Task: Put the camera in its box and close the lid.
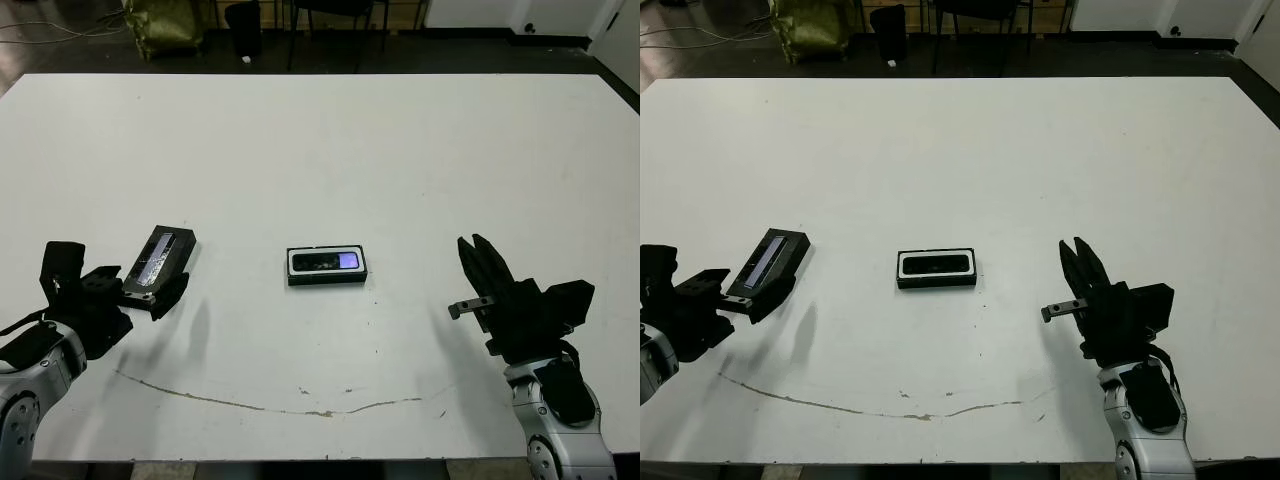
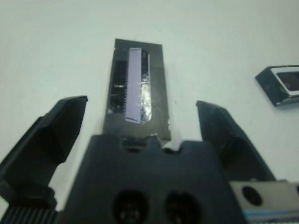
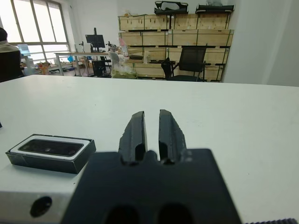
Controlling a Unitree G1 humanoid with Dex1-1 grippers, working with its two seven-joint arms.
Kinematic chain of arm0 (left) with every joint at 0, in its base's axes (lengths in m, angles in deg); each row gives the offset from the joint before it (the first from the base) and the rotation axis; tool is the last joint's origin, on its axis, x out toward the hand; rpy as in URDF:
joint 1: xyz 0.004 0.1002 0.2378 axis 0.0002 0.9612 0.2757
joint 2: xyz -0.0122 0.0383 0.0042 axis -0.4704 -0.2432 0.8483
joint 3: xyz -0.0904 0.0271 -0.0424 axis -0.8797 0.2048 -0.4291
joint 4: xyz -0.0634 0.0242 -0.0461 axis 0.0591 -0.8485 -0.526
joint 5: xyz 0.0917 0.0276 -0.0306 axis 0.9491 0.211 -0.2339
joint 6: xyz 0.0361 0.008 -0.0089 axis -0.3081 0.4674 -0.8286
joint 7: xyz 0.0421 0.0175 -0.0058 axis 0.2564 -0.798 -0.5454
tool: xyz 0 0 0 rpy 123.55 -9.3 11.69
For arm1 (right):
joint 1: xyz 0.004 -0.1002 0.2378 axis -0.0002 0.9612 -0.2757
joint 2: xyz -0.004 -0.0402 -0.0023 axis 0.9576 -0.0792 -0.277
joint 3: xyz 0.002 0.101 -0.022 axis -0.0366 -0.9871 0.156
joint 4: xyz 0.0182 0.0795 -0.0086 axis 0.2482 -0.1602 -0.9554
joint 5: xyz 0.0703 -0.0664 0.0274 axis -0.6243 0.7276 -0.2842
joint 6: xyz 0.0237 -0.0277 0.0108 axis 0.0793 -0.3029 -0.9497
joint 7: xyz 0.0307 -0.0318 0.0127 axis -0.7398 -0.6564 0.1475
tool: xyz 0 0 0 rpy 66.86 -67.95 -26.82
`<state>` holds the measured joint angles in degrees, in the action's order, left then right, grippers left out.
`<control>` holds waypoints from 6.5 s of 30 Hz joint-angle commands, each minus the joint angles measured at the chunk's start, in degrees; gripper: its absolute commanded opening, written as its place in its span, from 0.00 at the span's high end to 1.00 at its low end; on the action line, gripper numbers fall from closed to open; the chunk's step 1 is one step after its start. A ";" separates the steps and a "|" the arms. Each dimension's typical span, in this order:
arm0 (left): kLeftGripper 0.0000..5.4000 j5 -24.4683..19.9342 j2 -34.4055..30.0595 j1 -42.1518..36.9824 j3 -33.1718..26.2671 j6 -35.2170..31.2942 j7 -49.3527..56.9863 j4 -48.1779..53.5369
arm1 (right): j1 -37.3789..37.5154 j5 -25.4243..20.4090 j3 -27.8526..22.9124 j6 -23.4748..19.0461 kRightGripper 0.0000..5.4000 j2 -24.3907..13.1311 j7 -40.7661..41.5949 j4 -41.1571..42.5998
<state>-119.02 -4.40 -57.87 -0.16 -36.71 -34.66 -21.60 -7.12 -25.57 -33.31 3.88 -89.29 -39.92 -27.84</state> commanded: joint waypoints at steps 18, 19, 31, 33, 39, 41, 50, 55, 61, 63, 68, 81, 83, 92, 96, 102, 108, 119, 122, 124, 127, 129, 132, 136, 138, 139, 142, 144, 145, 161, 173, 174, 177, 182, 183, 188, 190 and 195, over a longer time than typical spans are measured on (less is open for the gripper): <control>0.01 1.95 -0.26 -0.77 0.46 -2.23 0.22 -4.84 | 1.40 -0.40 -0.13 0.69 1.00 0.12 0.47 -0.69; 0.01 2.01 -0.45 -0.91 0.62 -2.21 -0.16 -5.19 | 1.47 -0.21 -0.11 0.51 1.00 0.03 0.36 -0.51; 0.01 2.62 -0.14 -2.24 0.81 -4.40 0.06 -6.38 | 1.27 -0.12 -0.26 1.36 1.00 -0.25 0.83 -1.18; 0.01 2.45 0.17 -2.56 0.65 -4.94 0.06 -6.77 | 1.22 0.17 -0.25 1.62 1.00 -0.20 0.72 -1.33; 0.01 1.54 0.99 -3.12 0.29 -6.03 -0.36 -7.66 | 1.13 -0.09 -0.39 1.49 1.00 -0.39 0.94 -1.20; 0.01 1.73 0.90 -3.16 0.70 -5.43 -0.83 -8.28 | 0.99 -0.19 -0.49 1.72 1.00 -0.36 1.11 -1.49; 0.04 1.88 0.27 -4.25 1.24 -7.79 -0.74 -9.73 | 1.02 0.03 -0.44 1.54 1.00 -0.11 1.07 -1.63; 0.26 2.24 0.22 -4.03 1.36 -7.60 -0.82 -9.73 | 1.32 0.82 -0.13 1.51 1.00 0.04 0.50 -1.23; 0.52 0.54 0.98 -4.40 0.18 -9.21 -0.91 -9.92 | 0.97 -0.05 -0.23 3.31 1.00 -0.01 1.89 -2.69; 0.57 -0.36 0.02 -4.51 0.63 -9.94 -2.27 -9.88 | 1.24 0.05 -0.13 2.75 1.00 0.15 1.53 -2.20; 0.58 -0.82 -0.20 -4.48 0.69 -11.08 -2.04 -8.27 | 1.35 0.81 0.23 2.70 1.00 0.17 0.96 -1.85; 0.58 -1.22 1.72 -1.17 -0.61 -7.95 -0.56 2.90 | 1.54 0.68 0.45 2.17 1.00 0.15 0.74 -1.60; 0.58 -1.39 1.74 -0.75 -0.95 -4.96 -2.03 3.86 | 1.58 0.94 0.51 1.59 1.00 0.25 0.30 -1.29; 0.58 1.84 -1.52 -2.35 0.19 6.81 -6.52 4.96 | 1.34 0.36 0.40 1.57 1.00 0.27 0.59 -1.61; 0.58 3.83 -5.17 -3.50 2.29 10.16 -10.07 5.66 | 1.17 0.00 0.24 2.33 1.00 0.30 1.04 -2.20; 0.58 7.40 -11.22 -8.86 7.03 14.51 -17.34 3.83 | 0.93 -0.34 0.22 3.56 1.00 0.73 1.48 -3.08; 0.58 9.13 -14.62 -16.38 12.77 17.30 -25.83 -2.18 | 1.15 -0.30 0.13 3.16 1.00 1.00 1.33 -2.81; 0.58 19.47 -15.26 -33.23 27.52 23.90 -37.95 -16.23 | 1.27 -0.03 0.18 2.56 1.00 0.76 1.22 -2.22; 0.58 21.45 -13.03 -35.92 29.82 28.64 -39.87 -22.02 | 1.45 0.09 0.21 1.85 1.00 0.72 0.89 -1.67; 0.58 22.30 -11.59 -37.04 30.66 30.34 -40.53 -25.07 | 1.35 -0.14 0.08 1.89 1.00 0.60 1.14 -1.94; 0.58 23.42 -9.18 -38.38 31.53 33.00 -41.02 -29.73 | 1.26 -0.21 -0.07 2.14 1.00 0.64 1.21 -2.28; 0.58 24.87 -7.97 -38.97 32.05 34.20 -40.32 -32.04 | 1.28 -0.01 -0.10 2.02 1.00 0.61 1.05 -2.14; 0.58 25.84 -6.27 -39.65 32.19 34.20 -39.91 -35.11 | 1.24 -0.16 -0.18 1.94 1.00 0.54 1.17 -2.21; 0.58 26.28 -4.41 -40.24 32.26 37.34 -41.35 -40.07 | 1.22 -0.02 -0.14 2.62 1.00 0.71 1.22 -2.50; 0.58 26.63 -3.87 -40.47 32.51 39.56 -42.38 -42.40 | 1.03 -0.26 -0.23 3.42 1.00 0.66 1.75 -3.18; 0.58 26.79 -3.72 -40.52 32.58 40.48 -42.80 -43.22 | 1.00 -0.35 -0.29 3.47 1.00 0.68 1.84 -3.31; 0.58 26.39 -3.23 -40.70 32.48 41.51 -45.11 -45.65 | 0.88 -0.21 -0.42 3.79 1.00 0.55 2.01 -3.66; 0.58 26.68 -3.08 -40.71 32.50 42.22 -46.18 -46.60 | 0.83 0.10 -0.45 3.64 1.00 0.56 1.75 -3.57; 0.58 26.80 -3.06 -40.68 32.49 42.65 -46.71 -46.81 | 0.89 0.12 -0.45 3.18 1.00 0.65 1.49 -3.26; 0.58 25.24 -1.36 -41.13 31.87 42.95 -53.22 -48.48 | 0.42 -0.02 -0.34 4.28 1.00 0.80 2.03 -4.25; 0.58 25.28 0.85 -42.30 32.45 42.48 -55.82 -50.75 | 0.49 -0.16 -0.44 3.13 1.00 0.83 1.65 -3.47; 0.58 25.39 1.19 -42.42 32.60 42.77 -56.03 -51.42 | 0.45 -0.21 -0.45 3.37 1.00 0.79 1.83 -3.65; 0.58 25.77 2.27 -43.31 33.31 42.28 -57.50 -54.03 | 0.39 -0.35 -0.57 3.44 1.00 0.69 2.00 -3.82; 0.58 26.98 3.23 -43.77 34.66 42.97 -58.04 -55.93 | 0.53 -0.37 -0.68 2.80 1.00 0.68 1.68 -3.44; 0.58 27.14 3.28 -43.71 34.85 43.18 -58.01 -55.97 | 0.52 -0.43 -0.69 3.02 1.00 0.68 1.81 -3.53; 0.58 27.33 3.35 -43.05 35.19 43.52 -58.06 -55.95 | 0.75 0.10 -0.56 2.10 1.00 0.52 1.27 -2.67; 0.58 27.39 3.40 -42.96 35.31 42.79 -58.48 -56.27 | 0.48 -0.36 -0.69 2.95 1.00 0.55 1.91 -3.49; 0.58 27.63 3.51 -42.41 35.63 42.60 -58.36 -56.33 | 0.29 0.02 -0.72 3.61 1.00 0.51 2.09 -3.99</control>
<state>-92.56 -0.86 -102.32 34.47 6.44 -92.67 -77.01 -7.17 -25.71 -33.65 7.46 -88.26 -38.00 -30.88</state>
